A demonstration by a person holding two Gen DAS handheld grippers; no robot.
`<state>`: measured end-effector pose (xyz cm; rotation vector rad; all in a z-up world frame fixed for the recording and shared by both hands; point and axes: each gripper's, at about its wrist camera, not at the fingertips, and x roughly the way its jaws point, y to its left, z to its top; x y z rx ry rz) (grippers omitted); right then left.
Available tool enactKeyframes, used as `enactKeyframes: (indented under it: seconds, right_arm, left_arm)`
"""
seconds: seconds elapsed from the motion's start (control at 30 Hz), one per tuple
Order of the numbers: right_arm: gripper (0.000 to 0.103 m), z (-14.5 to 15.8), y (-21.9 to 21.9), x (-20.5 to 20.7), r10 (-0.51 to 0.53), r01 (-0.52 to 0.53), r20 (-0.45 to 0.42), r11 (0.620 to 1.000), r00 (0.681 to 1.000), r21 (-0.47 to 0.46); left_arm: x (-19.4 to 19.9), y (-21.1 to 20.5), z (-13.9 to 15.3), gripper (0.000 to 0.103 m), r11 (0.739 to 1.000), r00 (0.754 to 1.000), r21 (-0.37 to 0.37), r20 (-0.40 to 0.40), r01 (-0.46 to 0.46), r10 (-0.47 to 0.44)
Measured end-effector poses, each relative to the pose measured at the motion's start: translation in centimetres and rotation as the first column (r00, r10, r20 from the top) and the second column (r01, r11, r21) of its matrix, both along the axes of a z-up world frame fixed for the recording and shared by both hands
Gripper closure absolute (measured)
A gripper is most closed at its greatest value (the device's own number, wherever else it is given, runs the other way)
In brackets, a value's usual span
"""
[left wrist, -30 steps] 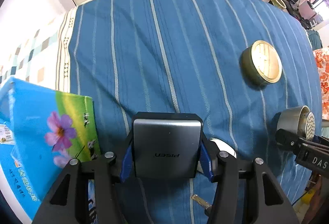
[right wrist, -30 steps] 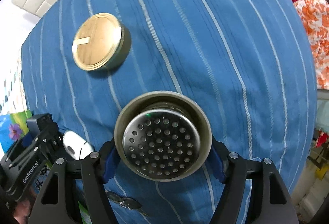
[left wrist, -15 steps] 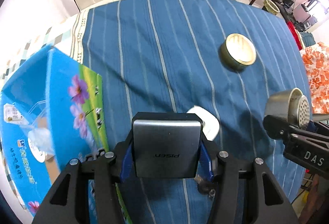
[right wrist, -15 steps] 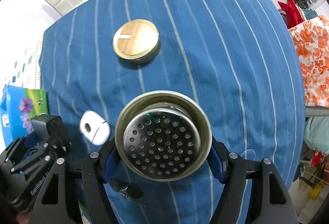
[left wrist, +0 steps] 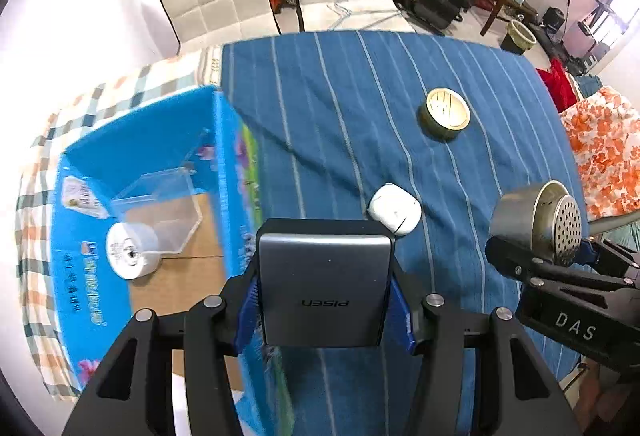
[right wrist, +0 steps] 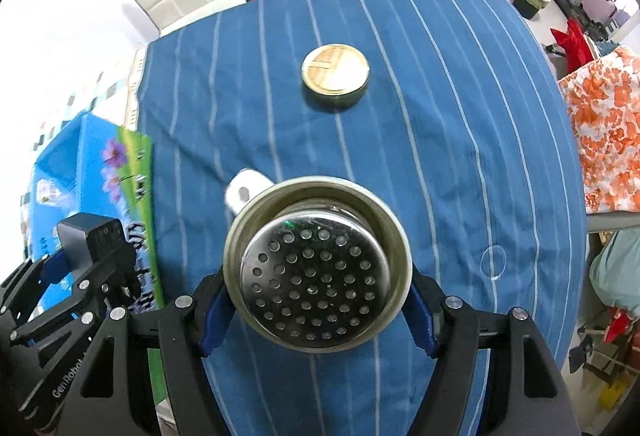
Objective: Organize rigid objects
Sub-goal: 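Carry the canister and charger with both tools into the cardboard box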
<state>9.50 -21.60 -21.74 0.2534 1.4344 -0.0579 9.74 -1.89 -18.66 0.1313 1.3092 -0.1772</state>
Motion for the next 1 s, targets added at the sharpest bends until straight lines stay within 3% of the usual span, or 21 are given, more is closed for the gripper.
enactKeyframes:
  seconds: [0.3, 0.53, 0.77, 1.0]
  right_arm:
    - [0.030, 4.1, 3.9, -1.5, 0.047, -0.050, 0.069, 0.998, 0.996, 0.029]
    - [0.030, 6.4, 9.4, -2.0, 0.106, -0.118, 0.099, 0.986, 0.989, 0.114]
    - [0.029, 6.1, 16.6, -1.5, 0.182, -0.197, 0.096, 0.961, 0.979, 0.193]
    - [0.029, 4.4, 23.2, -0.5, 0.248, -0.253, 0.051, 0.936, 0.967, 0.244]
  left_arm:
    - [-2.2, 4.8, 3.6, 0.051, 0.999, 0.998, -0.026, 0.048, -0.032, 0.034]
    - [-3.6, 12.0, 4.6, 0.051, 0.996, 0.995, -0.003, 0.046, -0.091, 0.091]
    - [-4.6, 18.6, 1.7, 0.051, 0.987, 0.989, 0.060, -0.006, -0.150, 0.150]
    - [-5.3, 21.6, -3.8, 0.051, 0.975, 0.969, 0.044, -0.114, -0.216, 0.219]
